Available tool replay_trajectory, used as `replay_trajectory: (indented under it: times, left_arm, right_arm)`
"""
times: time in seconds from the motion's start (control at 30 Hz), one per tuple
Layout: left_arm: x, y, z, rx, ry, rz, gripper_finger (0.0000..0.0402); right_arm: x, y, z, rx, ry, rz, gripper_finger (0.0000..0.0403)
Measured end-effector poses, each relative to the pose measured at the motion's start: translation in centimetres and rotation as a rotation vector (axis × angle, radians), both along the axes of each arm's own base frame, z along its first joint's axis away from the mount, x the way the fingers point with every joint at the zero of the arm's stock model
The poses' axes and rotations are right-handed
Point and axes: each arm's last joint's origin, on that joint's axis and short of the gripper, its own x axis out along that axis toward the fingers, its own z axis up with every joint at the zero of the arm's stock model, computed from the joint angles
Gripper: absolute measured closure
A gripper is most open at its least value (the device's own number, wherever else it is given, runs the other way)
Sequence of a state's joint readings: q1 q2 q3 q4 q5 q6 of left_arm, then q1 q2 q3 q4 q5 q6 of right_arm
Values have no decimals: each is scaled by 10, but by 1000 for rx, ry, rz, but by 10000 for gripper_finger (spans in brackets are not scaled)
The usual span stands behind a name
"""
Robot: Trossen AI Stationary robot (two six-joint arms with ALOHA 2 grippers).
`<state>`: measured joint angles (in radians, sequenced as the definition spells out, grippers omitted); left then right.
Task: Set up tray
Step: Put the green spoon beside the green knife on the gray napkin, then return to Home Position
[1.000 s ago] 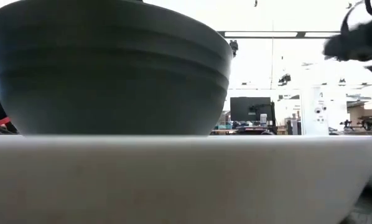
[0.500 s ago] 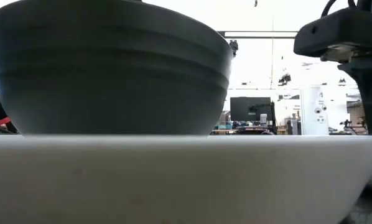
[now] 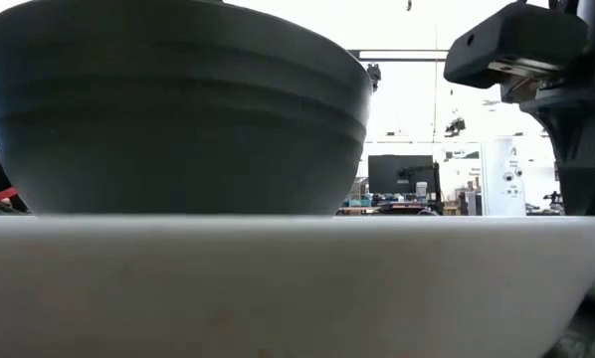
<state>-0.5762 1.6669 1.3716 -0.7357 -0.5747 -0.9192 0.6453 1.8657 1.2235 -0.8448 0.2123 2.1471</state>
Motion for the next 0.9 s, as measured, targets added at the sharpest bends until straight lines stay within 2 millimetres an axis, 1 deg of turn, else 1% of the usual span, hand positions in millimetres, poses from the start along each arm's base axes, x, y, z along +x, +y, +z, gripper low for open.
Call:
replay_trajectory:
  times: [0.1, 0.4, 0.63, 0.7, 0.77, 0.83, 0.9]
  left_arm:
    - [0, 0, 0, 1, 0, -1, 261]
    - [0, 0, 0, 2, 1, -3, 261]
    - [0, 0, 0, 3, 1, -4, 261]
    - [0, 0, 0, 3, 1, -4, 261]
    - [0, 0, 0, 3, 1, -4, 261]
    - [0, -1, 1, 1, -2, -4, 261]
    - [1, -1, 5, -6, -13, -4, 261]
  right_arm:
    - [0, 0, 0, 1, 1, -8, 349]
    - [-1, -1, -1, 9, -1, -66, 296]
    - [-3, 1, 2, 7, 4, -52, 285]
    - [-4, 2, 6, 7, -3, -29, 287]
    - [-5, 2, 15, -20, -42, 19, 291]
    - [-5, 1, 27, -87, -109, 101, 296]
    - [-6, -3, 44, -192, -182, 207, 302]
